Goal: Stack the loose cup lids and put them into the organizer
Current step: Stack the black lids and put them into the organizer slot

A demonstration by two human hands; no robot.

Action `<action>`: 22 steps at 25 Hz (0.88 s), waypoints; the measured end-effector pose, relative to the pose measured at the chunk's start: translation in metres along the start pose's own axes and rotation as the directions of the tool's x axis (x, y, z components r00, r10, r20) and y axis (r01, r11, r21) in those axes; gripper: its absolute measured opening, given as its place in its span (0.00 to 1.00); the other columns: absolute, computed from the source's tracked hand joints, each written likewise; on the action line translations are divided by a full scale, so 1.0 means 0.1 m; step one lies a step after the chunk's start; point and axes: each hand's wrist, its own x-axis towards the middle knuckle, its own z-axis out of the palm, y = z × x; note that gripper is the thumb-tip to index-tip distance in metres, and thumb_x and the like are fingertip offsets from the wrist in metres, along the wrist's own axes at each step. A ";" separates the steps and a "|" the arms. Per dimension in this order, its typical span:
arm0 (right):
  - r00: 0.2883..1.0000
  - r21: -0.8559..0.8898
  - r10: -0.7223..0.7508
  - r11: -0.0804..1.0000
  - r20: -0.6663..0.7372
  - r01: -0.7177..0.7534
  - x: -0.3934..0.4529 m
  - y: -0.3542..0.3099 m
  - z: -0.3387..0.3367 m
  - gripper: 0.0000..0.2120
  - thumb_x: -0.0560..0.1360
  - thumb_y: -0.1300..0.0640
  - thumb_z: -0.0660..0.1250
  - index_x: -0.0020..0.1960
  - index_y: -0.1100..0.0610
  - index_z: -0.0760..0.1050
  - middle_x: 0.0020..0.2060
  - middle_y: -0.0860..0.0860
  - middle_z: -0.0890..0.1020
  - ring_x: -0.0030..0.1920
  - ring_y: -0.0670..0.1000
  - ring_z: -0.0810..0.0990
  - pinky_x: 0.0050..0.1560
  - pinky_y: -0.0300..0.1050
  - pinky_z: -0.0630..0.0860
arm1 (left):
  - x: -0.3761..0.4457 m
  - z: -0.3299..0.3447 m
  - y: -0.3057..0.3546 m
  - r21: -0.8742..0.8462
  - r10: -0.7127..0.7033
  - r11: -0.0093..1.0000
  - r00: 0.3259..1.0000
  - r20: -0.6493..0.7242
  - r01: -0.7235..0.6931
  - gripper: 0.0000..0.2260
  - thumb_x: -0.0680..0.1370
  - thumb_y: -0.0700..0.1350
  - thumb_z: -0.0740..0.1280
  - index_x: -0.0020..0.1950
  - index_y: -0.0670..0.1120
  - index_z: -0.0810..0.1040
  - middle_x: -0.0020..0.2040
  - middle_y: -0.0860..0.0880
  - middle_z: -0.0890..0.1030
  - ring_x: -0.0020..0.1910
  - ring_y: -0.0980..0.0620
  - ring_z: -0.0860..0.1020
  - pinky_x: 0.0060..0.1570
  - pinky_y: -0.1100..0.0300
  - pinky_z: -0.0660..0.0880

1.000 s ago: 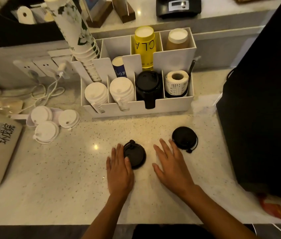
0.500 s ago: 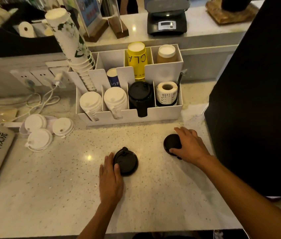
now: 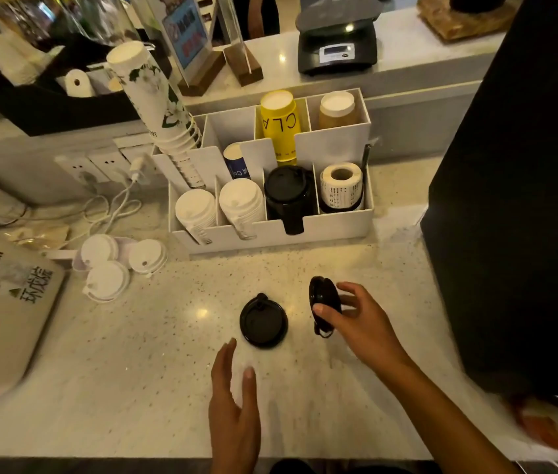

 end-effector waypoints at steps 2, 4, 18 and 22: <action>0.989 0.310 0.132 0.940 0.064 -0.146 -0.28 0.00 0.14 0.32 0.62 0.34 0.75 0.63 0.45 0.75 0.54 0.46 0.85 0.49 0.47 0.85 0.45 0.41 0.79 | -0.07 0.01 0.11 -0.004 0.039 0.999 0.999 0.033 -0.039 0.19 0.80 0.59 0.61 0.67 0.78 0.61 0.65 0.81 0.66 0.64 0.77 0.67 0.63 0.68 0.63; 0.971 0.486 0.182 0.842 0.152 -0.234 -0.46 0.03 0.24 0.29 0.63 0.34 0.74 0.61 0.46 0.78 0.51 0.50 0.88 0.50 0.51 0.87 0.51 0.49 0.82 | -0.12 0.05 0.20 0.022 0.082 0.996 0.994 0.072 -0.084 0.19 0.80 0.60 0.62 0.71 0.71 0.64 0.64 0.83 0.66 0.65 0.79 0.65 0.61 0.75 0.63; 0.910 0.612 0.144 0.698 0.388 -0.371 -0.67 0.07 0.37 0.27 0.74 0.32 0.60 0.63 0.46 0.81 0.57 0.57 0.85 0.58 0.58 0.85 0.54 0.52 0.80 | -0.10 0.15 0.32 0.217 0.612 0.744 0.775 0.158 -0.631 0.18 0.73 0.43 0.75 0.62 0.41 0.81 0.65 0.48 0.80 0.67 0.52 0.77 0.67 0.60 0.74; 0.908 0.480 0.167 0.804 0.385 -0.352 -0.65 0.01 0.36 0.26 0.77 0.33 0.58 0.62 0.50 0.81 0.52 0.59 0.87 0.54 0.57 0.86 0.53 0.54 0.81 | -0.07 0.05 0.41 0.147 0.545 0.817 0.830 0.119 -0.558 0.14 0.75 0.42 0.74 0.60 0.48 0.83 0.58 0.57 0.84 0.60 0.60 0.81 0.60 0.66 0.76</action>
